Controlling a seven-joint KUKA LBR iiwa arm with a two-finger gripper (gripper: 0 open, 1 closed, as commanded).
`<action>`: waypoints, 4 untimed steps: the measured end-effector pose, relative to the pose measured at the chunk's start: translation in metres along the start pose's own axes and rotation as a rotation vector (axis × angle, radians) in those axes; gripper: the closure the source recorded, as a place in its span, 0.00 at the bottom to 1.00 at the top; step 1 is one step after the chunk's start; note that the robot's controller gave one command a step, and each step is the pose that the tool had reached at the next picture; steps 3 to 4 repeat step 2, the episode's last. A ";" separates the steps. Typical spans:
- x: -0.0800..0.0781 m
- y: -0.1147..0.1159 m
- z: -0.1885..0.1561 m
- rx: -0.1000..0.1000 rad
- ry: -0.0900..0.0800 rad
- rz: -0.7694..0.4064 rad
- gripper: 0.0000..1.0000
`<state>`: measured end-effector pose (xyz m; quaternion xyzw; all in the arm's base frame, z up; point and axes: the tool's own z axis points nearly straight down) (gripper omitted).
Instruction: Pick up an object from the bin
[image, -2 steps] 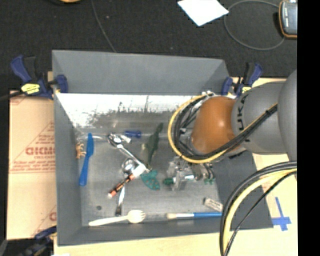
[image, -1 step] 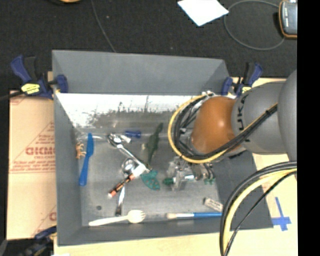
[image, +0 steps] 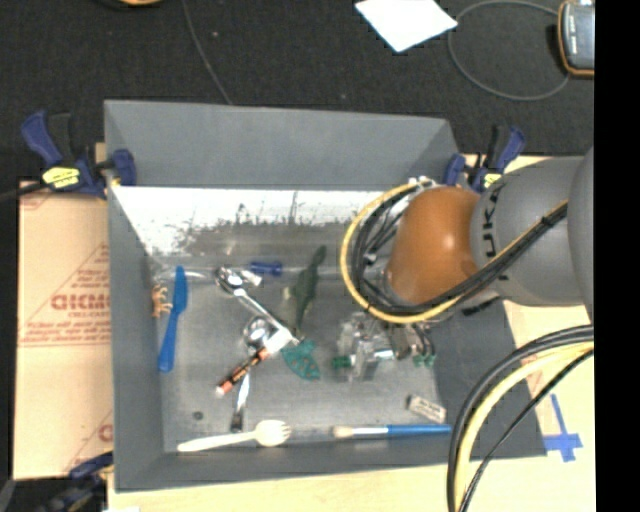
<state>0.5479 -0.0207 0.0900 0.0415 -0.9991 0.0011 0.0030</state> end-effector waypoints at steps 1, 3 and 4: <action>-0.003 -0.001 -0.033 0.002 -0.011 0.000 1.00; -0.003 -0.002 -0.048 0.003 -0.013 0.001 1.00; -0.003 -0.002 -0.048 0.003 -0.013 0.001 1.00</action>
Offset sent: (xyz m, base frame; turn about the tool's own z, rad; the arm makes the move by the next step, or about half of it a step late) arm 0.0018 -0.0006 0.0547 0.0002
